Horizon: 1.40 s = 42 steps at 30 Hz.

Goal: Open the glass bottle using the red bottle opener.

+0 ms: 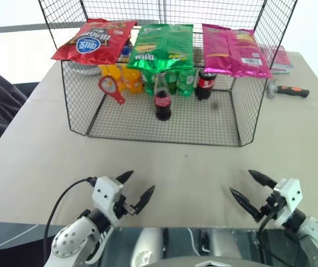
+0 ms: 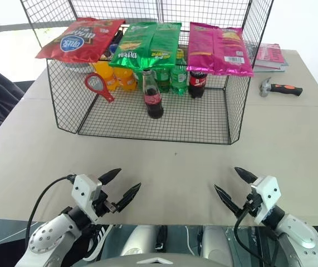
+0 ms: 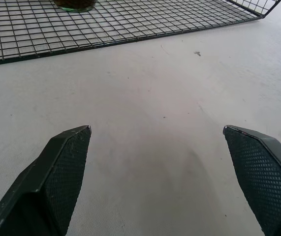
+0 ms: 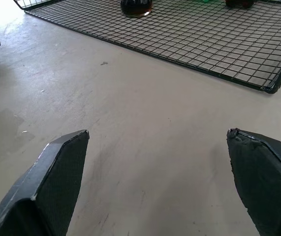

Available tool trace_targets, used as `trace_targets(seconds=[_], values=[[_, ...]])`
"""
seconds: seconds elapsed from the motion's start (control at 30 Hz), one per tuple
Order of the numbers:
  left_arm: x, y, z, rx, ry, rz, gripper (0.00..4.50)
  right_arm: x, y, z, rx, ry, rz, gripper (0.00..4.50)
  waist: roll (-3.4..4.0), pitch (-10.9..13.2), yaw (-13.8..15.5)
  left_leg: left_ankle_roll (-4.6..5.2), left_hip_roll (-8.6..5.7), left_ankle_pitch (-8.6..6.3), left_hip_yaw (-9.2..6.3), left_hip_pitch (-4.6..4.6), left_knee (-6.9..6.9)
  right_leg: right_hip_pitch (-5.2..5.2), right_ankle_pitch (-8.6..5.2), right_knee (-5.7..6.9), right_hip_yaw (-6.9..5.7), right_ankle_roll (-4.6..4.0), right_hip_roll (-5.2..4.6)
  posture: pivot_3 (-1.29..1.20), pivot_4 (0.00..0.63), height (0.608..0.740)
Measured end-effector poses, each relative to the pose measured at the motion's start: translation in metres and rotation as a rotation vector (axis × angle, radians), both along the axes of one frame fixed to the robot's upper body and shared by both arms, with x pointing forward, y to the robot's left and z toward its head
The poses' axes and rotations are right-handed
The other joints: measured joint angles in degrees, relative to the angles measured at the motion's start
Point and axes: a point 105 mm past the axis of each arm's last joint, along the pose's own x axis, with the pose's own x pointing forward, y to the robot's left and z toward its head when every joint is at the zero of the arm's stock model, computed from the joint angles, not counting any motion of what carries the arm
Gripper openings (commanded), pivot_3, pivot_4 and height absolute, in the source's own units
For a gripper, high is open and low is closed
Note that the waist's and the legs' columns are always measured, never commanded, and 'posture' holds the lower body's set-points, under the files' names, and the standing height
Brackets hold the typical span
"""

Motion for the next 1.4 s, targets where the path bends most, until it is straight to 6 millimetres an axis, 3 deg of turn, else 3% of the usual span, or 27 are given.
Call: trace_targets(seconds=[0.93,1.03,1.2,1.4], values=[[0.01,-0.003,-0.003,-0.022,-0.031,-0.019,4.44,0.009,0.01,0.004,-0.001,-0.032,0.014,4.5,-0.04,-0.1,0.0,0.01,0.01,0.01,0.02,0.12,0.08,0.14,0.01,0.05,0.04,0.0,0.07,0.0,0.15,0.709],[0.026,0.003,-0.002,-0.001,-0.066,0.03,4.44,0.016,0.022,0.017,0.016,-0.082,0.061,4.5,-0.03,-0.1,0.0,0.01,0.03,0.02,0.0,0.14,0.17,0.15,0.03,0.19,0.05,0.01,0.12,0.0,0.15,0.709],[0.063,0.019,0.021,0.003,-0.209,0.18,4.44,0.021,0.052,0.062,0.123,-0.206,0.191,4.5,-0.14,-0.2,0.1,0.0,0.05,0.02,-0.08,0.16,0.27,0.23,0.23,0.28,0.02,0.21,0.17,0.0,0.15,0.709],[0.118,0.05,0.086,-0.044,-0.442,0.401,4.44,0.018,0.08,0.108,0.239,-0.32,0.348,4.5,-0.24,-0.2,0.2,0.0,0.0,0.03,-0.18,0.13,0.41,0.32,0.5,0.27,-0.02,0.3,0.2,0.0,0.15,0.709]])
